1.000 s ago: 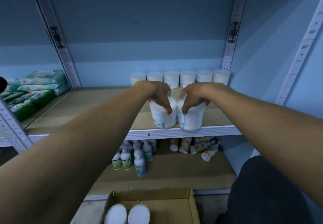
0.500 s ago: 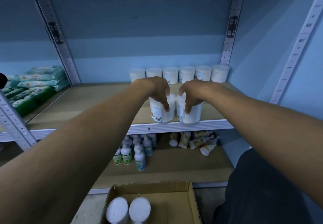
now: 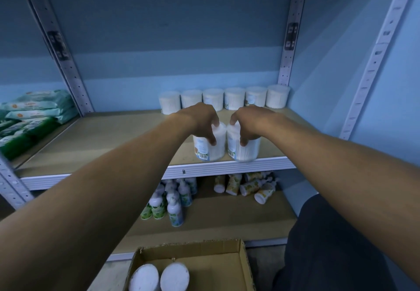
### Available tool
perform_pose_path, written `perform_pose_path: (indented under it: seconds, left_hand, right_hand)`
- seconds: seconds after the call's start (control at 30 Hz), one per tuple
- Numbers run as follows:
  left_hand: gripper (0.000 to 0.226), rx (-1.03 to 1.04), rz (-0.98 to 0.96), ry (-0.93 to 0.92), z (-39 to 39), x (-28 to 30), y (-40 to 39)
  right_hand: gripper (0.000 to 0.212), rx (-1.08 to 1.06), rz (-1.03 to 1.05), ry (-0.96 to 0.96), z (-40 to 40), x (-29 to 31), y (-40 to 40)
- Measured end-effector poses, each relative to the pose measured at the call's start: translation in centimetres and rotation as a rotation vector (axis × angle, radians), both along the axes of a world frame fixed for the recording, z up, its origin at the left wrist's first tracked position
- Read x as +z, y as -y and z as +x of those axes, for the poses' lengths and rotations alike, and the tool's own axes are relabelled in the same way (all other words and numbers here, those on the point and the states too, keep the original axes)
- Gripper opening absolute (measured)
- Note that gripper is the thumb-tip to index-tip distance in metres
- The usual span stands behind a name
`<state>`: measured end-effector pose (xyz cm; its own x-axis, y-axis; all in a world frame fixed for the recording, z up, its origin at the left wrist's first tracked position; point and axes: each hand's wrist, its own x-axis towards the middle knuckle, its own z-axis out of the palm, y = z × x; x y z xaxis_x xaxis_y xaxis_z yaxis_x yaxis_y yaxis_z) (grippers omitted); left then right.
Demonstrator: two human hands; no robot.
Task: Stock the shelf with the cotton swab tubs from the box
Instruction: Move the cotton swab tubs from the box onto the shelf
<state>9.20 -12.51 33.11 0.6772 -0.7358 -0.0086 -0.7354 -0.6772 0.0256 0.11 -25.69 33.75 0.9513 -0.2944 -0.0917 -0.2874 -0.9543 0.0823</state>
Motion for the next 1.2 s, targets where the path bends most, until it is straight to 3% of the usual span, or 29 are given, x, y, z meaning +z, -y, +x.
perform_pose_path:
  seconds: [0.67,1.03,1.2]
  left_hand:
    - [0.063,-0.066,-0.114,-0.001,2.4,-2.0,11.6]
    - [0.065,-0.095,-0.140,0.011,5.2,-2.7,16.7]
    - [0.066,-0.097,-0.177,-0.015,6.1,-2.9,18.8]
  right_hand:
    - [0.063,-0.111,-0.032,0.001,1.0,-0.2,10.0]
    - [0.067,-0.128,-0.074,-0.011,2.8,-0.4,14.0]
    - [0.079,-0.166,-0.052,-0.006,3.6,-0.4,16.0]
